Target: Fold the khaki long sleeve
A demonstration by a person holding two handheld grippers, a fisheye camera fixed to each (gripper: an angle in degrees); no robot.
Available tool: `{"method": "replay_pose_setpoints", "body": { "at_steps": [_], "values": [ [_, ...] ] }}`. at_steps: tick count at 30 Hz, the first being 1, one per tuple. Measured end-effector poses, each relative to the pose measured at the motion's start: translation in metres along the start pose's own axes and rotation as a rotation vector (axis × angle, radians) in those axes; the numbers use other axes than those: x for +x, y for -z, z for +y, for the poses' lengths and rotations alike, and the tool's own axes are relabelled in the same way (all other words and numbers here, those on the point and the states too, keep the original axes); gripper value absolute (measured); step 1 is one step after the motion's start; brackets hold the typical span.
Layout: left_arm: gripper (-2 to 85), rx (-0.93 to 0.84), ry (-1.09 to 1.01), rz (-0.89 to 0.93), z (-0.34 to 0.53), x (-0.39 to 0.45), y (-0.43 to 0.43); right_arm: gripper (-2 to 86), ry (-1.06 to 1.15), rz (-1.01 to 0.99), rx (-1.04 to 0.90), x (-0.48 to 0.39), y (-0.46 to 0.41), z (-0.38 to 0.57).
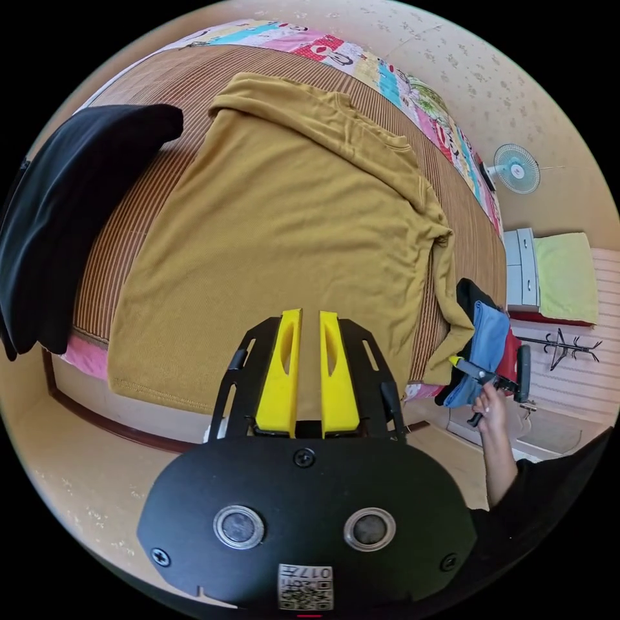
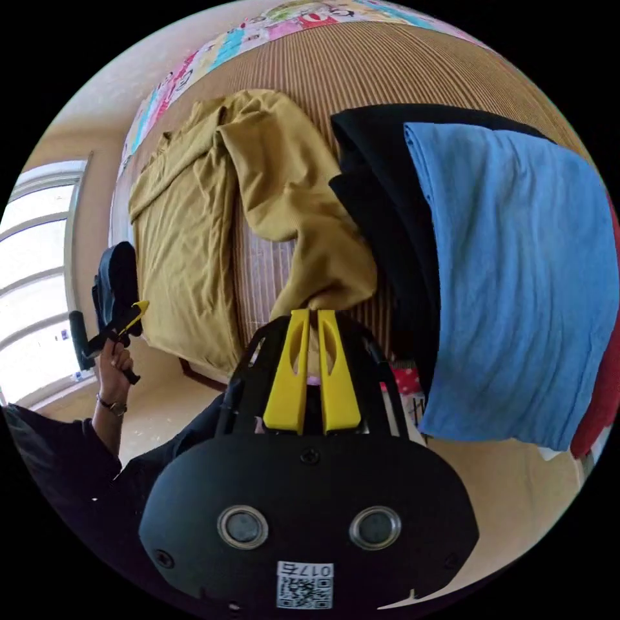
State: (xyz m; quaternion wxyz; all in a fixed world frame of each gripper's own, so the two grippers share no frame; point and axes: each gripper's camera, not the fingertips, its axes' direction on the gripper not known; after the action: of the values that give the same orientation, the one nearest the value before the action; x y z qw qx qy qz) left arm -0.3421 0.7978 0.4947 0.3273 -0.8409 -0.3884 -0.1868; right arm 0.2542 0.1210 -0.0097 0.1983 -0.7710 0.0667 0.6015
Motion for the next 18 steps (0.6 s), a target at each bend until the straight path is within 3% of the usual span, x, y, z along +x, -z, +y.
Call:
{"method": "replay_pose_setpoints", "body": {
  "at_steps": [6, 9, 11, 13, 15, 17, 18],
  "values": [
    [5.1, -0.015, 0.016, 0.019, -0.005, -0.002, -0.005, 2.7, 0.049, -0.011, 0.229, -0.023, 0.179, 0.020],
    [5.1, -0.021, 0.010, 0.019, -0.006, 0.002, -0.009, 2.3, 0.004, 0.222, 0.221, -0.006, 0.216, 0.027],
    [5.1, -0.027, -0.020, -0.015, -0.007, 0.012, -0.012, 1.8, -0.137, 0.439, 0.269, 0.045, 0.207, 0.036],
    [5.1, -0.036, -0.059, -0.025, -0.008, 0.024, -0.012, 1.7, -0.288, 0.512, 0.206, 0.095, 0.187, 0.044],
    [5.0, -0.029, -0.084, -0.010, -0.007, 0.029, -0.010, 1.9, -0.427, 0.372, 0.212, 0.131, 0.177, 0.068],
    [5.0, -0.028, -0.105, -0.005, -0.007, 0.030, -0.009, 3.0, -0.389, 0.037, 0.349, 0.139, 0.169, 0.111],
    [5.0, -0.034, -0.110, -0.010, -0.007, 0.028, -0.010, 3.5, -0.385, -0.022, 0.384, 0.139, 0.166, 0.121]
  ]
}}
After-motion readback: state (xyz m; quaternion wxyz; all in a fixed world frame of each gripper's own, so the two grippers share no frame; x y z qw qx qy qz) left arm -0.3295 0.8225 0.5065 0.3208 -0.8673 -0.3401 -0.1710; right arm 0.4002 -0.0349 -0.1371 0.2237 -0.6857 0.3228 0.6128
